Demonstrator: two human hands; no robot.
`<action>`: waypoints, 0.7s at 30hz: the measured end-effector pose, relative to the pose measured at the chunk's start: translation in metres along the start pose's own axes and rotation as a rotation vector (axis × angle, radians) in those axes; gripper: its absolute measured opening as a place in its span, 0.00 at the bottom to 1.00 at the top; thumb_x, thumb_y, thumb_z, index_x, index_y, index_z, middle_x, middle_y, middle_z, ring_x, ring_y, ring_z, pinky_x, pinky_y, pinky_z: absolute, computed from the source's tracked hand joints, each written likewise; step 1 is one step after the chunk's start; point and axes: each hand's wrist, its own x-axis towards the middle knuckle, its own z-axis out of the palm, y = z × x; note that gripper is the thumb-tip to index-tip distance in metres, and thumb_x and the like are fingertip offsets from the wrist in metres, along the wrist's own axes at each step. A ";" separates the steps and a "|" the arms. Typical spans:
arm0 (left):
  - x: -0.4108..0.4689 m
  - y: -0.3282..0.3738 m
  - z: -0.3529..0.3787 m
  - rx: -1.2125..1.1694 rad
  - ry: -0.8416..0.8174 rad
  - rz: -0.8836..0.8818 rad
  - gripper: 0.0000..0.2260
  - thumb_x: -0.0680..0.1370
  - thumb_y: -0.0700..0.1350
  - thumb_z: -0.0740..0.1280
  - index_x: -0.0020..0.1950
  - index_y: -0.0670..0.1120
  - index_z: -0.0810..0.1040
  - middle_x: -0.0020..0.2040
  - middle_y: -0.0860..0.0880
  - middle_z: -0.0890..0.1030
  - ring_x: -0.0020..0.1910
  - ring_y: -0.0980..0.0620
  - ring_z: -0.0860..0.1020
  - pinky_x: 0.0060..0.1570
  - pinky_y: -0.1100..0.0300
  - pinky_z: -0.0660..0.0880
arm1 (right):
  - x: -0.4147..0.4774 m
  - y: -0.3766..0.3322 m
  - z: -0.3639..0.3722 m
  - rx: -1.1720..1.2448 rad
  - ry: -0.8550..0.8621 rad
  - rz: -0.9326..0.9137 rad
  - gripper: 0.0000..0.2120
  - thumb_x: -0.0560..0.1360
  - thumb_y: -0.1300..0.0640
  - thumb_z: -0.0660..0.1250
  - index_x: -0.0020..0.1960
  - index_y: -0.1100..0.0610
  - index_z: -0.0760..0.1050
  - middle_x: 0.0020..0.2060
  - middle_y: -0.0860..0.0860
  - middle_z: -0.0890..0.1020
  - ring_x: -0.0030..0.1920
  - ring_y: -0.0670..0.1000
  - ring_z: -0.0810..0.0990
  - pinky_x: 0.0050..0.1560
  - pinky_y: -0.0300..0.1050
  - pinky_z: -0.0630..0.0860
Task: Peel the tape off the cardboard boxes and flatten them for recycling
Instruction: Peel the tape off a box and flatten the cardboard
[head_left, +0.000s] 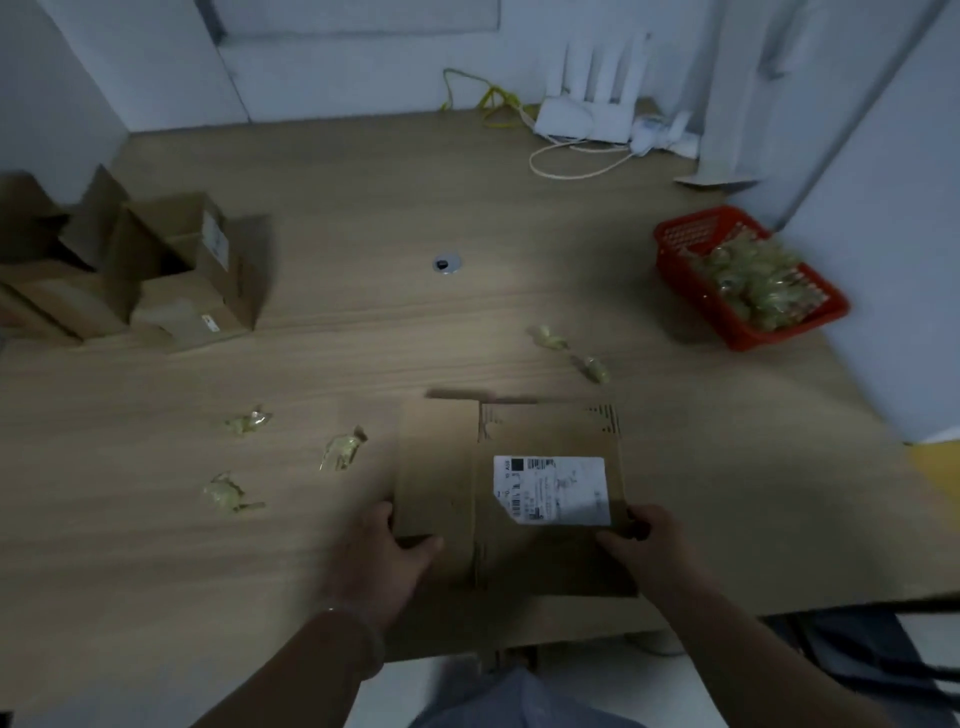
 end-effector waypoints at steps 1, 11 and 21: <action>-0.001 0.007 -0.004 -0.009 0.007 0.039 0.19 0.68 0.54 0.76 0.54 0.53 0.73 0.47 0.58 0.78 0.48 0.54 0.78 0.45 0.56 0.77 | -0.009 -0.003 -0.006 0.029 0.025 -0.007 0.19 0.72 0.54 0.74 0.61 0.56 0.76 0.49 0.51 0.80 0.47 0.52 0.80 0.46 0.52 0.80; -0.041 0.086 -0.015 -0.028 -0.047 0.535 0.15 0.68 0.55 0.75 0.46 0.63 0.69 0.41 0.65 0.76 0.38 0.70 0.74 0.33 0.71 0.67 | -0.147 0.001 -0.055 0.328 0.535 -0.042 0.16 0.73 0.49 0.72 0.57 0.45 0.70 0.43 0.42 0.77 0.43 0.45 0.77 0.39 0.43 0.76; -0.150 0.153 0.060 -0.120 -0.312 0.853 0.19 0.69 0.53 0.75 0.53 0.61 0.69 0.46 0.60 0.76 0.44 0.63 0.76 0.38 0.68 0.72 | -0.279 0.080 -0.129 0.463 0.971 -0.026 0.13 0.72 0.49 0.73 0.51 0.41 0.71 0.44 0.38 0.76 0.44 0.39 0.75 0.39 0.40 0.70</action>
